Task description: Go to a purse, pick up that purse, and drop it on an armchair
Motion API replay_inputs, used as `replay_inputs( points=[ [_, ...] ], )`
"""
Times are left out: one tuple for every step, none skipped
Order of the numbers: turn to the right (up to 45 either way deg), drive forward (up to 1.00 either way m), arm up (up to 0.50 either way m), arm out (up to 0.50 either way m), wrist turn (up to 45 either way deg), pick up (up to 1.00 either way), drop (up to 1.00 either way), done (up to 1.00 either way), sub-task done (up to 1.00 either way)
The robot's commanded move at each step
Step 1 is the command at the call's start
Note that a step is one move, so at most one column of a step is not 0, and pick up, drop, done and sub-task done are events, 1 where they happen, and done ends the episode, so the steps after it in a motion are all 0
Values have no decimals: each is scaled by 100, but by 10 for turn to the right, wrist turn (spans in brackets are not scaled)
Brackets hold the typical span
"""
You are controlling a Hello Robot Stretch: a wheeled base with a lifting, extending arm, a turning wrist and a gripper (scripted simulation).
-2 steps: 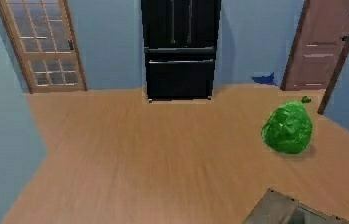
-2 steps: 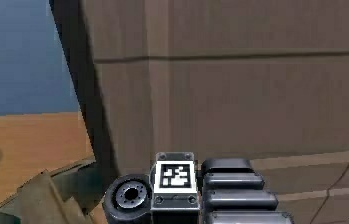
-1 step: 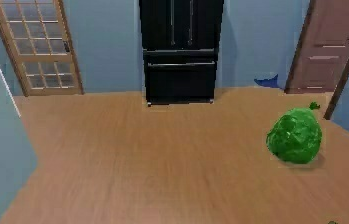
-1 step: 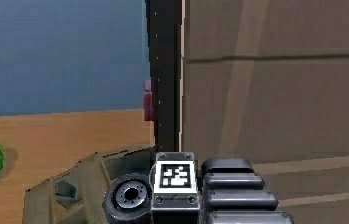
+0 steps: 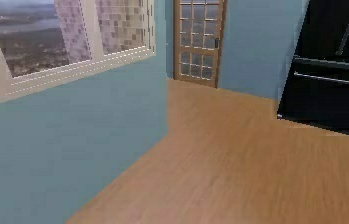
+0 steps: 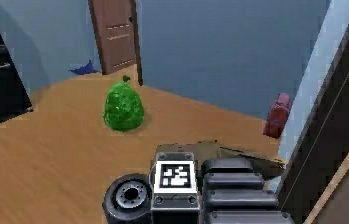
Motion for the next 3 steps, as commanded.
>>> replay_inputs(
  points=[
    [0,20,0,0,0,0,0,0,0],
    [450,0,0,0,0,0,0,0,0],
    [120,0,0,0,0,0,0,0,0]
  ],
)
